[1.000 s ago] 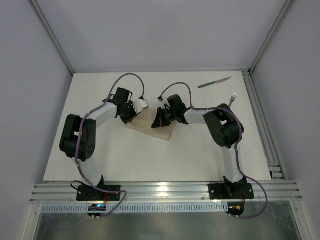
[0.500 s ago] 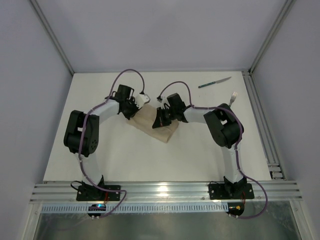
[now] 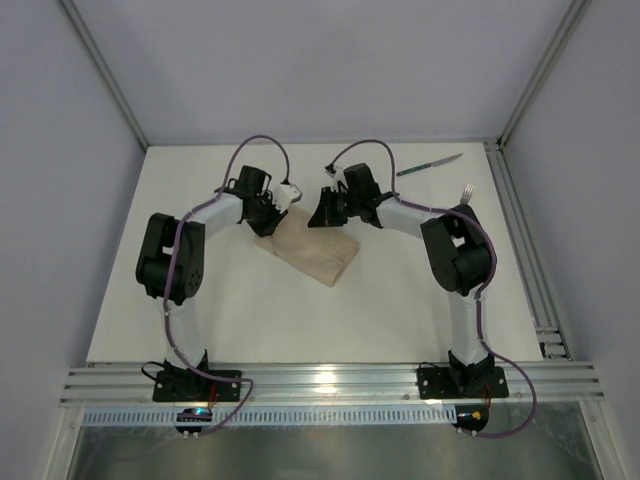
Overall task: Fold the napkin into a case and place the utensils inside
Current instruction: Smooth out the 2/3-rectangle-folded napkin at the center of the board, then move the 2/3-rectangle-folded napkin to the center of the board.
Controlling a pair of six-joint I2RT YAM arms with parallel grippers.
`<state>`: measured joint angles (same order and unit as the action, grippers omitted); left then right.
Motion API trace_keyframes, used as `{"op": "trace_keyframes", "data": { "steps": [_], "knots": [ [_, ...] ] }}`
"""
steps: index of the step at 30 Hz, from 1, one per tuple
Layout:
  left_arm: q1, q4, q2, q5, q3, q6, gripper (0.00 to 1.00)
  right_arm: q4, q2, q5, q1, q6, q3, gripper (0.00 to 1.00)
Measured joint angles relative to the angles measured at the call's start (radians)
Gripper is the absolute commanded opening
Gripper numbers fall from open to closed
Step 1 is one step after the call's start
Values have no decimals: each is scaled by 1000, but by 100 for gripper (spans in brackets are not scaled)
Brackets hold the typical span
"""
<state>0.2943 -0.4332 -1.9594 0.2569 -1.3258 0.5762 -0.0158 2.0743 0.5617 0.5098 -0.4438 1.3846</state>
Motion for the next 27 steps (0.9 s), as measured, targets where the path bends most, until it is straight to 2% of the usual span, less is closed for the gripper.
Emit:
{"op": "trace_keyframes", "data": {
  "steps": [3, 6, 17, 25, 27],
  "knots": [
    [0, -6, -12, 2, -19, -29, 27, 23, 21, -25, -2, -16, 32, 20],
    [0, -12, -22, 3, -37, -51, 27, 20, 37, -50, 11, -8, 33, 21],
    [0, -35, -42, 5, -65, -100, 28, 17, 19, -81, 93, 95, -63, 7],
    [0, -64, -42, 34, -68, -146, 46, -39, -13, -72, 101, 109, -117, 4],
    [0, -97, -40, 57, -80, -154, 48, -56, -16, -64, 93, 121, -118, 4]
  ]
}}
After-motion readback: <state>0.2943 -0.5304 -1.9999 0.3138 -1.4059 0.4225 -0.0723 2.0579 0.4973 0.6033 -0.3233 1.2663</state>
